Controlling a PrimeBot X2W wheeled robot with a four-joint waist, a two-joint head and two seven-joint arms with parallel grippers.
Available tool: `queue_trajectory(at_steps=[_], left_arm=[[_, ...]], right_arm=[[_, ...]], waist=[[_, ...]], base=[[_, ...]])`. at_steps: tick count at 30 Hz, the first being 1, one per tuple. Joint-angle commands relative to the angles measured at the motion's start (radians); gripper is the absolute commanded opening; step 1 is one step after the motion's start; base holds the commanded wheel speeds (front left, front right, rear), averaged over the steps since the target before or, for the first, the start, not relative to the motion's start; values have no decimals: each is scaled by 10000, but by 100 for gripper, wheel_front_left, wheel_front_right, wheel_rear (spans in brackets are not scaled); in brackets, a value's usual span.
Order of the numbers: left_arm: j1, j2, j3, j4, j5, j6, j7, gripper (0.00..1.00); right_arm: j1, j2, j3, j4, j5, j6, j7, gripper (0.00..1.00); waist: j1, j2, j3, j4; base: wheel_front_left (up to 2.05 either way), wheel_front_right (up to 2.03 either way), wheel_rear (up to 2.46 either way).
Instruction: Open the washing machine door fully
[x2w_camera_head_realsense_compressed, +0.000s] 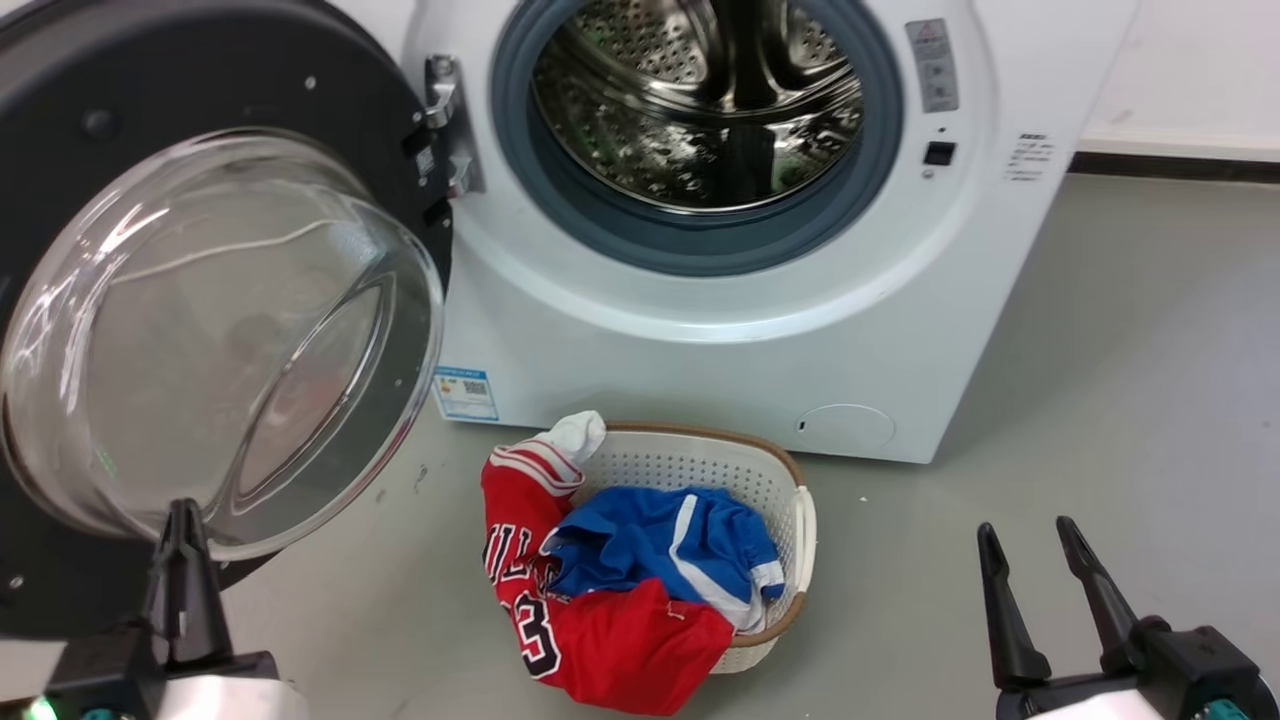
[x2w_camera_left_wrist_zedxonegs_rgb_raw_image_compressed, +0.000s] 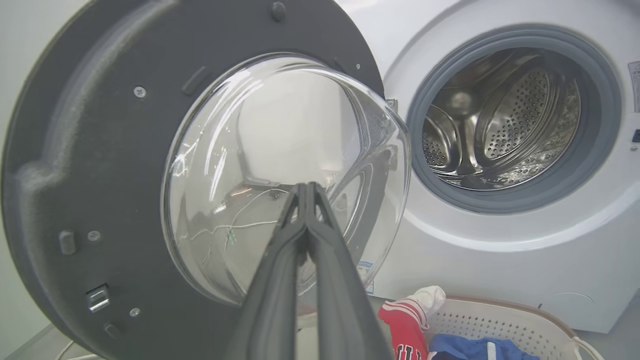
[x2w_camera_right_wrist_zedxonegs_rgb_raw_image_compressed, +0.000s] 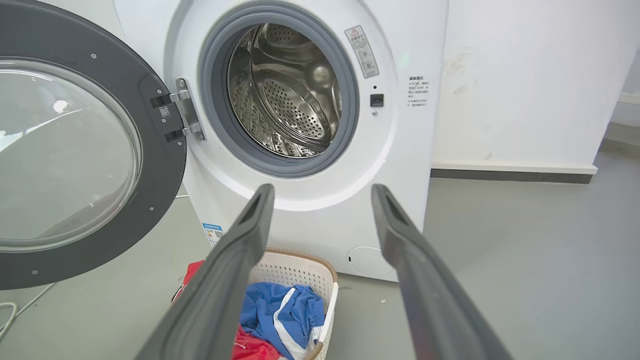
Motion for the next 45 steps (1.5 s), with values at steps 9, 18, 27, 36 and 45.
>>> queue_trajectory(at_steps=[9, 18, 27, 36, 45], left_arm=[[837, -30, -1437, -378, -306, 326, 23, 0], [1129, -26, -2445, -177, -446, 465, 23, 0], [1095, -26, -2752, -88, -526, 729, 23, 100], [1158, -28, -2955, -72, -567, 821, 23, 100], [1166, -28, -2980, 34, -538, 896, 24, 100]], right_arm=[[367, 25, -109, -271, 70, -2, -21, 100], [516, 25, -153, -479, 75, -2, -21, 100], [637, 25, -267, -622, 134, -2, -21, 100], [683, 25, -299, -750, 210, -2, -21, 100], [613, 25, -312, -787, 268, -2, -21, 100]], waist=[[0, -1, -338, -692], [0, -1, -361, -1298], [0, -1, -371, -1675], [0, -1, -335, -1738], [0, -1, -268, -1685]], base=[[0, 0, 0], [0, 0, 0], [0, 0, 0], [0, 0, 0], [0, 0, 0]])
